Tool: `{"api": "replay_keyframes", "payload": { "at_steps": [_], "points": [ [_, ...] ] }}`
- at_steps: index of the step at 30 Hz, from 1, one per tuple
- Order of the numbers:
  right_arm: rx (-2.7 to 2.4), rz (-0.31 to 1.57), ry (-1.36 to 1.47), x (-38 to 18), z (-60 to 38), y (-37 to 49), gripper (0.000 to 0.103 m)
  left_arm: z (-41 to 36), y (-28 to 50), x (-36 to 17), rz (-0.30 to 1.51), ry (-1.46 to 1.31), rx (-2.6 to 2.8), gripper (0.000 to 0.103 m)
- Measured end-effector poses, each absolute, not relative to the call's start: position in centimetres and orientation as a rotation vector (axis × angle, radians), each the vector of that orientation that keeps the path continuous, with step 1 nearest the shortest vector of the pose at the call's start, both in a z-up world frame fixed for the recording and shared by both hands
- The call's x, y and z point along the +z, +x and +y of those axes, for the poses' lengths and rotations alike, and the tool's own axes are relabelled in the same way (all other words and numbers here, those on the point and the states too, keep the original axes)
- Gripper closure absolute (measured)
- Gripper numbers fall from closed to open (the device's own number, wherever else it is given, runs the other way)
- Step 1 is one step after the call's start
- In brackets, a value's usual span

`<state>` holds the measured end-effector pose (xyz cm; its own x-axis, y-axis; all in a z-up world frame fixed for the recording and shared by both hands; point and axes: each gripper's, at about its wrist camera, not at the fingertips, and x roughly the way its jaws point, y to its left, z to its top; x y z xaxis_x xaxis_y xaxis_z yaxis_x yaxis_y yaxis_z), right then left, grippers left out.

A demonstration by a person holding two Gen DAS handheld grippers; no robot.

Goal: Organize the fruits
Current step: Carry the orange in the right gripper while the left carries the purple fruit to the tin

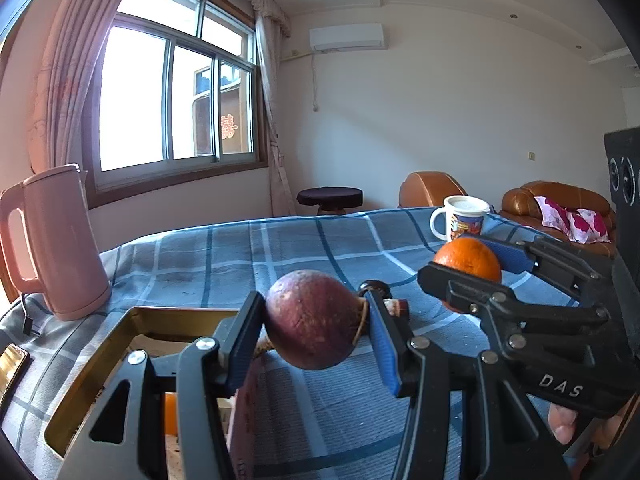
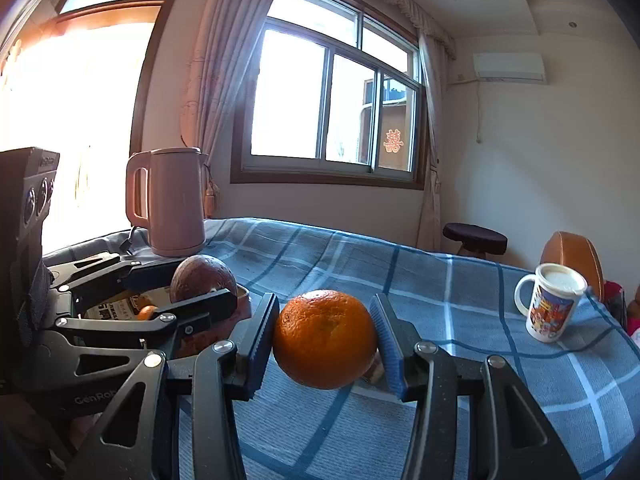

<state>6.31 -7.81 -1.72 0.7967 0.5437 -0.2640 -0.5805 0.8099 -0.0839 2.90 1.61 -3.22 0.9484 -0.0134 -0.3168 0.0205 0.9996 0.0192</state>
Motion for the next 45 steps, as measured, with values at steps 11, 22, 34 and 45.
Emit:
{"api": "replay_keyframes", "payload": {
  "at_steps": [11,22,34,45],
  "points": [
    [0.659,0.227,-0.191,-1.0,-5.1,6.2,0.054,4.3,1.9,-3.2,0.323,-0.009,0.028,0.050],
    [0.718,0.234,-0.222,-0.9,-1.6,5.7,0.054,7.8,0.7,-3.0,0.318,-0.045,0.092,0.050],
    [0.805,0.256,-0.234,-0.9,2.2,5.1,0.054,12.6,-0.9,-2.7,0.326,-0.083,0.193,0.050],
    [0.858,0.299,-0.273,-2.5,5.6,4.6,0.054,15.5,-1.3,-4.3,0.385,-0.119,0.268,0.050]
  ]
}}
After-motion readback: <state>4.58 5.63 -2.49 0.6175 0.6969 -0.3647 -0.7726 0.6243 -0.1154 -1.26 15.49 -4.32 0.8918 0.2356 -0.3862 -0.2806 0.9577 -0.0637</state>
